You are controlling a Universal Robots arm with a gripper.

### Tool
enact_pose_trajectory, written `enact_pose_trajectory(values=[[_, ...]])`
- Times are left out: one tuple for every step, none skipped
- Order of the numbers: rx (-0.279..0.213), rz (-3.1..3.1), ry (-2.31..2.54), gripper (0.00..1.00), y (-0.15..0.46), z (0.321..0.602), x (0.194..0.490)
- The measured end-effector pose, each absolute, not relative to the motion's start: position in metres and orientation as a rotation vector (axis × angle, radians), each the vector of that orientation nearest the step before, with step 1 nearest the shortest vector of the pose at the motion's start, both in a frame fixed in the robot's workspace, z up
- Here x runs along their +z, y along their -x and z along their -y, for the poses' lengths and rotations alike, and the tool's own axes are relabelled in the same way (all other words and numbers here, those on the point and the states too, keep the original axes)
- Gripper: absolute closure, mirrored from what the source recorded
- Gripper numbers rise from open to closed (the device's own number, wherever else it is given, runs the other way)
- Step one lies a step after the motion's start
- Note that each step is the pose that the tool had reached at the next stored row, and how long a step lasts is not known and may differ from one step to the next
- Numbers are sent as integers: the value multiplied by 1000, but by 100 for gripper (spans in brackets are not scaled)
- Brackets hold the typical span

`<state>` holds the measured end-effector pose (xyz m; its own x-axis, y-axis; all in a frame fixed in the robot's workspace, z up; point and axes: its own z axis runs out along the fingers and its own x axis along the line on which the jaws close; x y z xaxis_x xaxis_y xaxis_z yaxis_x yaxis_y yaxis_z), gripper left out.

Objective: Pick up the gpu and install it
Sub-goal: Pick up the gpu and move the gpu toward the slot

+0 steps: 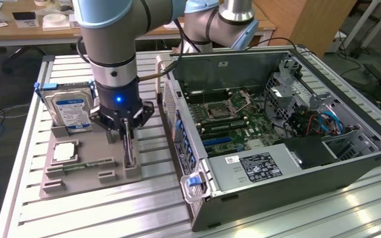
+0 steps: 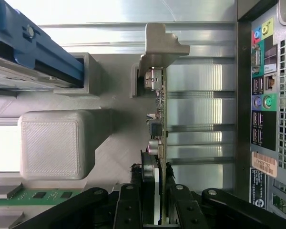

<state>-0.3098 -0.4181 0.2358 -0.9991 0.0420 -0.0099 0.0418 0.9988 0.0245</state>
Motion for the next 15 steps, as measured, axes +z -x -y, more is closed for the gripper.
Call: enact_pose_trajectory(values=[[38,-3130,-66,73,310,418,237],[38,-3130,-66,73,310,418,237],[38,-3130,-66,73,310,418,238],[38,-3130,-66,73,310,418,239],[38,-3130,-66,73,310,418,239],[38,-3130,-66,73,310,418,240],[38,-3130,-66,73,310,418,240],[38,-3130,-66,73,310,418,241],[38,-3130,-66,73,310,418,242],[38,-3130,-66,73,310,418,242],[38,-3130,-66,73,310,418,243],[38,-3130,-66,73,310,418,244],[38,-3130,-66,73,310,418,244],[38,-3130,-66,73,310,418,245],[38,-3130,-66,73,310,418,245]])
